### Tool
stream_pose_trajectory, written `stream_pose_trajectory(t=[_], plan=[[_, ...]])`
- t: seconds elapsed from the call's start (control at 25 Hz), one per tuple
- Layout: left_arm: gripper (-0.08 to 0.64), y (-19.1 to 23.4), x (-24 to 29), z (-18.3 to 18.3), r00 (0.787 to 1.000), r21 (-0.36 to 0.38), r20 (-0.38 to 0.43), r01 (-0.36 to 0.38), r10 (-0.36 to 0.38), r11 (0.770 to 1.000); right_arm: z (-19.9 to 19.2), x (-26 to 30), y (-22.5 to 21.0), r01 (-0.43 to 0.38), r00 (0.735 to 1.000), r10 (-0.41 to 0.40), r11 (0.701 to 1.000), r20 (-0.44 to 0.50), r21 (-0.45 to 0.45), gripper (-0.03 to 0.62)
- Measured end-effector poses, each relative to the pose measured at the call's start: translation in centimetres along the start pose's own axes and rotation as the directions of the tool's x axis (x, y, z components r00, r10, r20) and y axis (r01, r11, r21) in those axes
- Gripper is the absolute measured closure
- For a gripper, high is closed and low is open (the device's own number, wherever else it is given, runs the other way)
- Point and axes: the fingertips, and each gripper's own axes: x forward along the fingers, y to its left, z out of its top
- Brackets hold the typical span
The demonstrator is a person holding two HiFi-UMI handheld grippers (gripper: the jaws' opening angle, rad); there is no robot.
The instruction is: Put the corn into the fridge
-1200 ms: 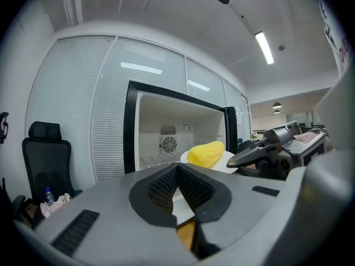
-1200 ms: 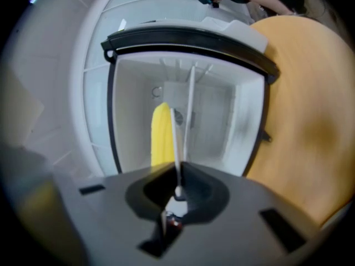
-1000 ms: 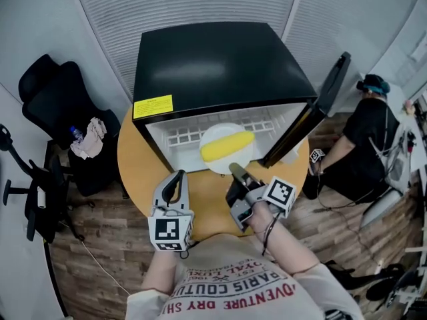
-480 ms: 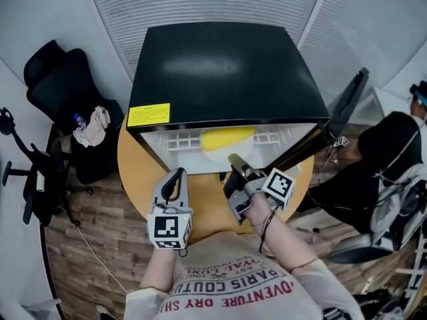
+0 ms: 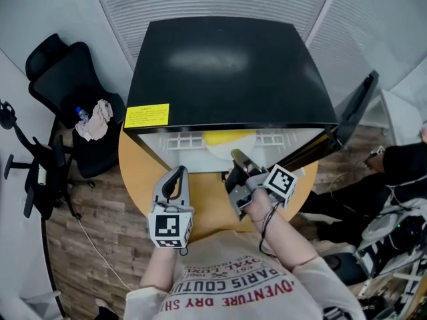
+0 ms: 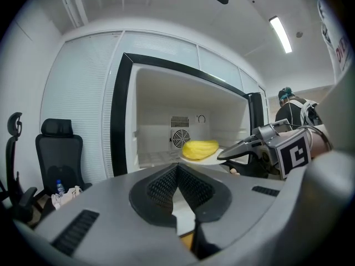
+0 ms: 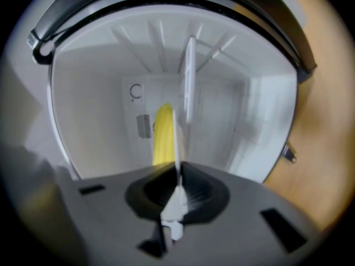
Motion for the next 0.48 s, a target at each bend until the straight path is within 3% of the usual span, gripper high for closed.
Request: stream_pose_trajectory(t=[0.48], plan=[[0.531, 0.1, 1.3, 0.0, 1.000, 0.001, -0.014, 0.003, -0.003, 1.000, -0.3, 1.5, 0.1, -0.023, 0.999, 0.020, 0.997, 0.050, 0.072, 0.543]])
